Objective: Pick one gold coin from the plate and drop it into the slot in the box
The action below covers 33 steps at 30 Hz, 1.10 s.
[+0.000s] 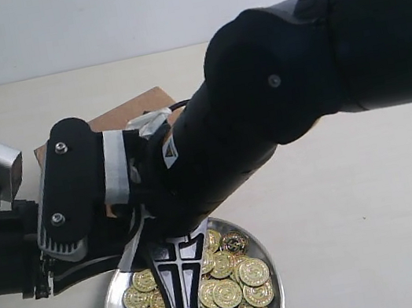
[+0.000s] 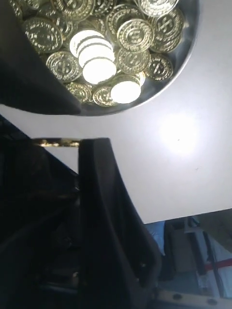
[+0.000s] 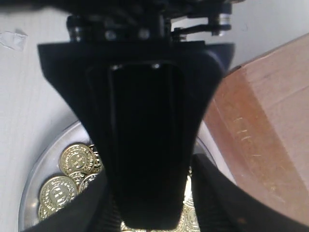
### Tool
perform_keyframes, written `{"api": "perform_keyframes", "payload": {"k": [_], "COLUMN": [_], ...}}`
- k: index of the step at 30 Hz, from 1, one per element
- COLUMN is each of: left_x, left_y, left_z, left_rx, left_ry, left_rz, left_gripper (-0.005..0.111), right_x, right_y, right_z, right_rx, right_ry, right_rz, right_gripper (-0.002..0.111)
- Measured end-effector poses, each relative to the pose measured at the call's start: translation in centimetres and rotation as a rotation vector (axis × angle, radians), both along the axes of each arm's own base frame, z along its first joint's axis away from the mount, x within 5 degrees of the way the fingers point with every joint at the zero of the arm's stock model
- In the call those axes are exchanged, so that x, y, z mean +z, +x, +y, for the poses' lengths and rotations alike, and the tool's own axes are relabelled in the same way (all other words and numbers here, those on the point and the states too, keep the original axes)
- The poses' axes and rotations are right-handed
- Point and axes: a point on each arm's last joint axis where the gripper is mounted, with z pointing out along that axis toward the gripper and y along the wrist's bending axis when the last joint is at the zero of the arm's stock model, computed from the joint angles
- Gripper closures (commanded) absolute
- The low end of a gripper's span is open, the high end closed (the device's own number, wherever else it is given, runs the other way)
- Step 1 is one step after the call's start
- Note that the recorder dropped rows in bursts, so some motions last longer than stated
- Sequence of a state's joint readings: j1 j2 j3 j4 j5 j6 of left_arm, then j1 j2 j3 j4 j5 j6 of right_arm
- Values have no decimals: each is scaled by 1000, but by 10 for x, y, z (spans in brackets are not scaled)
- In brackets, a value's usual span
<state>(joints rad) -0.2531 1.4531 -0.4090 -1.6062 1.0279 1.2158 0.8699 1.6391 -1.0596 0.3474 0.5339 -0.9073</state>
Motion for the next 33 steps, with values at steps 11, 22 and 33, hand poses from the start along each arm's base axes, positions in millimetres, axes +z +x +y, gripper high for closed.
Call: {"api": "perform_keyframes", "payload": {"k": [11, 22, 33], "left_x": [1, 2, 3], "left_y": [0, 2, 1], "left_z": [-1, -1, -1], "left_rx": [-9, -1, -11], "left_ry": [-13, -4, -20], "left_rz": [1, -7, -9], "left_gripper": [58, 107, 107], "right_x": [2, 2, 3], "right_y": [0, 0, 2], "right_z": [0, 1, 0], "right_rx": [-10, -11, -106], "right_ry": [11, 16, 35], "right_rz": [1, -4, 28], "right_gripper": [81, 81, 21]}}
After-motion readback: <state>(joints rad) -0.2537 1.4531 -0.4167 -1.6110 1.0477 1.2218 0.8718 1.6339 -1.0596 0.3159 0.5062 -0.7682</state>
